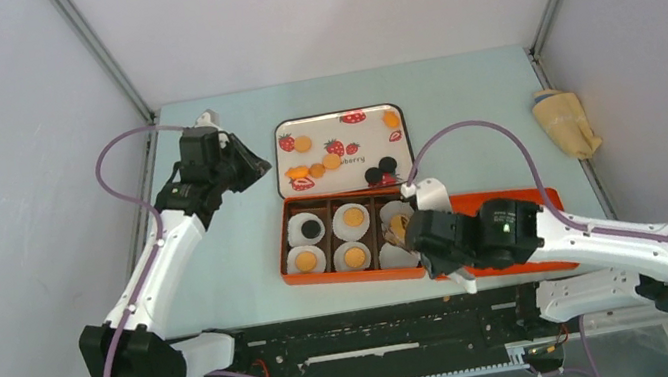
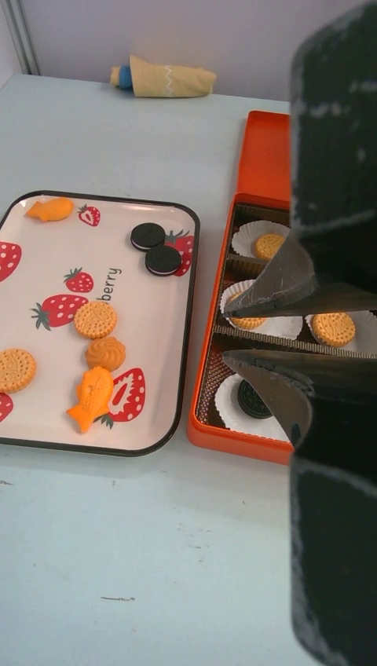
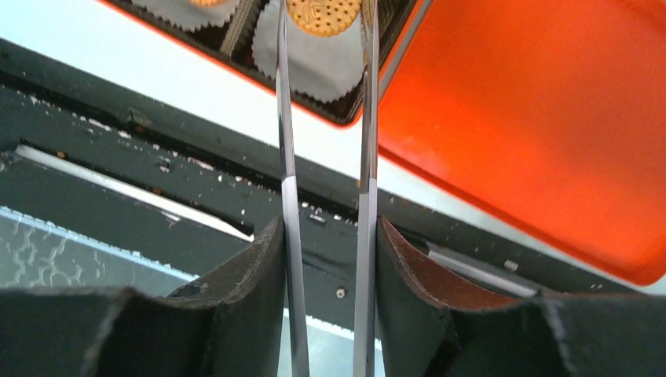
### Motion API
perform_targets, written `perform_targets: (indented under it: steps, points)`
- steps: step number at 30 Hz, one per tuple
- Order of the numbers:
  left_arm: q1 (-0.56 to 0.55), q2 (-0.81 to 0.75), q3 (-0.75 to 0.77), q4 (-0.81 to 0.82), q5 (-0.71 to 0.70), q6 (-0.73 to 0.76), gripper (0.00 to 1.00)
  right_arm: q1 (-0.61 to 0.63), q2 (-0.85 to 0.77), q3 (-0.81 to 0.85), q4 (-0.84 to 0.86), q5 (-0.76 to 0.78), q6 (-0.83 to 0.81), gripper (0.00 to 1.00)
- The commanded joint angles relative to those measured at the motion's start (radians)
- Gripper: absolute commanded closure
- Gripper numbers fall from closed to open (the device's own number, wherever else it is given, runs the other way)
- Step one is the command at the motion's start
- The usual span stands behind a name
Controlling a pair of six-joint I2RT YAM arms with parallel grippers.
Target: Pack the cookies
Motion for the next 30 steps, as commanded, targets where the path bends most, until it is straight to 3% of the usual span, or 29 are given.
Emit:
perform_targets:
  steps: [1, 6, 11, 14, 22, 24, 28, 30]
  points:
    - [-0.015, -0.035, 0.018, 0.021, 0.013, -0.001, 0.74, 0.094, -0.020, -0.018, -0.072, 0.069, 0.214, 0.81]
    - [-0.021, -0.050, 0.013, 0.021, 0.009, -0.003, 0.73, 0.153, 0.042, -0.040, -0.070, 0.073, 0.259, 0.79]
    - [-0.021, -0.059, 0.013, 0.017, 0.009, 0.004, 0.71, 0.155, 0.079, -0.040, -0.017, 0.095, 0.247, 0.61]
    - [-0.021, -0.066, 0.016, 0.011, -0.001, 0.011, 0.60, 0.151, 0.079, -0.040, 0.013, 0.098, 0.234, 0.49]
    - [-0.021, -0.060, 0.023, 0.010, 0.000, 0.015, 0.49, 0.127, 0.054, -0.029, 0.008, 0.090, 0.218, 0.42]
    - [-0.021, -0.055, 0.025, 0.011, 0.002, 0.016, 0.49, 0.123, 0.045, -0.019, 0.002, 0.100, 0.218, 0.46]
    - [-0.021, -0.054, 0.025, 0.015, 0.002, 0.015, 0.49, 0.101, 0.014, 0.037, 0.019, 0.128, 0.172, 0.73]
    - [-0.021, -0.056, 0.026, 0.017, 0.002, 0.017, 0.49, 0.061, 0.007, 0.086, 0.025, 0.138, 0.132, 0.80]
